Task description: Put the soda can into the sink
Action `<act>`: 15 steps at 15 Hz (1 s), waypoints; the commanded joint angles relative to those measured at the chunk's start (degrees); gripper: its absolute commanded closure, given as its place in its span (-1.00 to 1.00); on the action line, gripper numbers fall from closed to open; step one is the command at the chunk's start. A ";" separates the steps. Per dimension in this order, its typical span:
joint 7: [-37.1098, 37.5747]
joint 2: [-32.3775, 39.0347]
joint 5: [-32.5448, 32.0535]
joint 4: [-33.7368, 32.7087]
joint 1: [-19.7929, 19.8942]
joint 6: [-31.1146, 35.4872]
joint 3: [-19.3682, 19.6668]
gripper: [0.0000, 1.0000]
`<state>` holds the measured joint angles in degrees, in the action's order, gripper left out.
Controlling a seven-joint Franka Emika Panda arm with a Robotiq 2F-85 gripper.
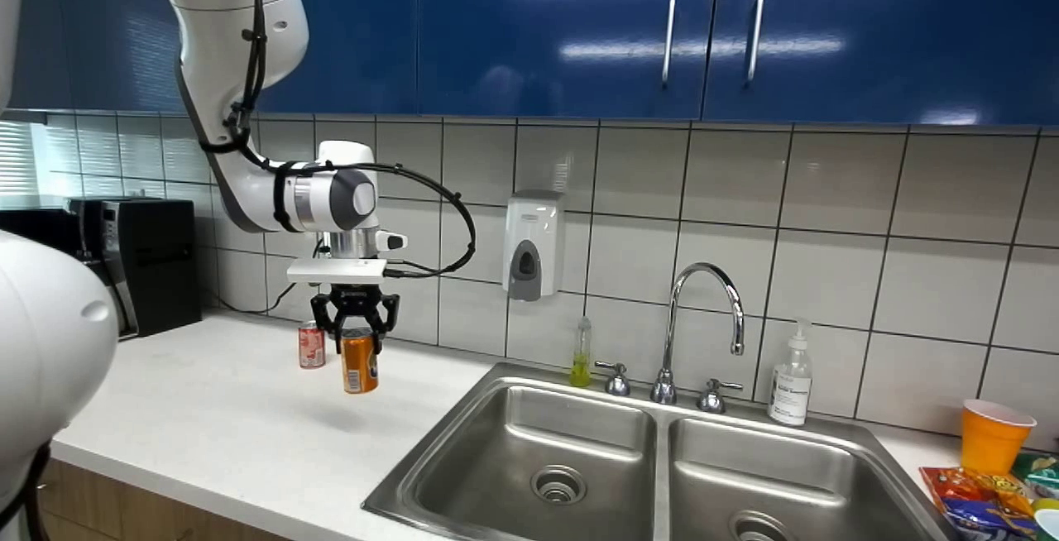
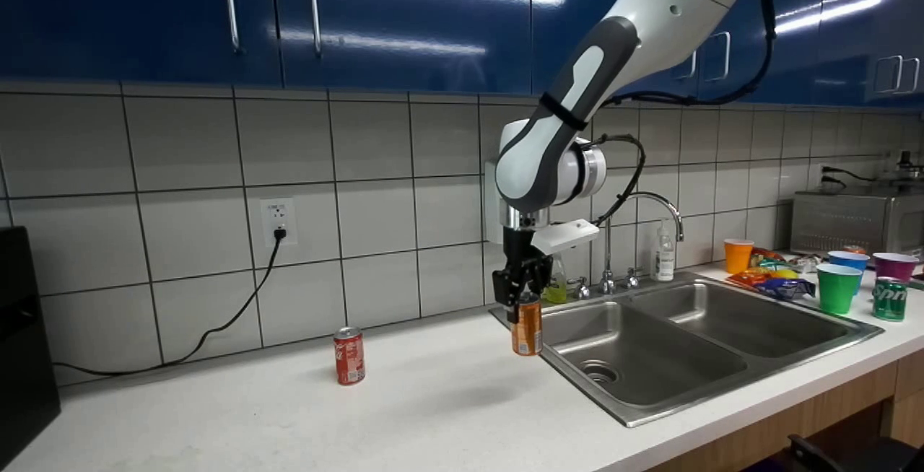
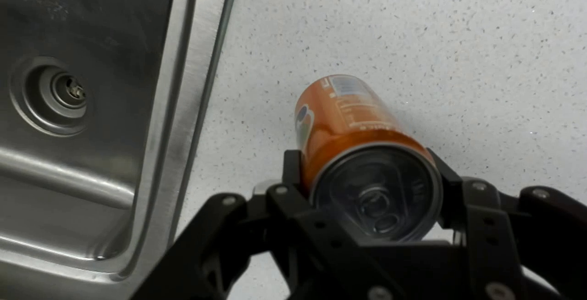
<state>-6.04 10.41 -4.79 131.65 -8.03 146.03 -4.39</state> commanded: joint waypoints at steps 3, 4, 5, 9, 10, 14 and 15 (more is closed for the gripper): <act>0.44 -5.38 1.24 4.17 3.38 -0.37 1.42 0.23; 0.49 -5.61 1.31 4.41 3.87 -0.35 1.89 0.23; 0.44 -5.91 1.50 4.76 4.49 -0.20 2.40 0.23; 0.17 -6.43 2.46 5.37 6.87 -0.06 4.53 0.23; 0.14 -6.40 2.64 5.40 7.43 -0.04 5.06 0.23; 0.11 -6.16 2.94 5.58 9.80 0.17 7.42 0.23; -0.03 -6.06 3.16 5.60 10.37 0.22 7.94 0.23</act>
<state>-6.04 6.32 -2.57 136.06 0.41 146.07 2.93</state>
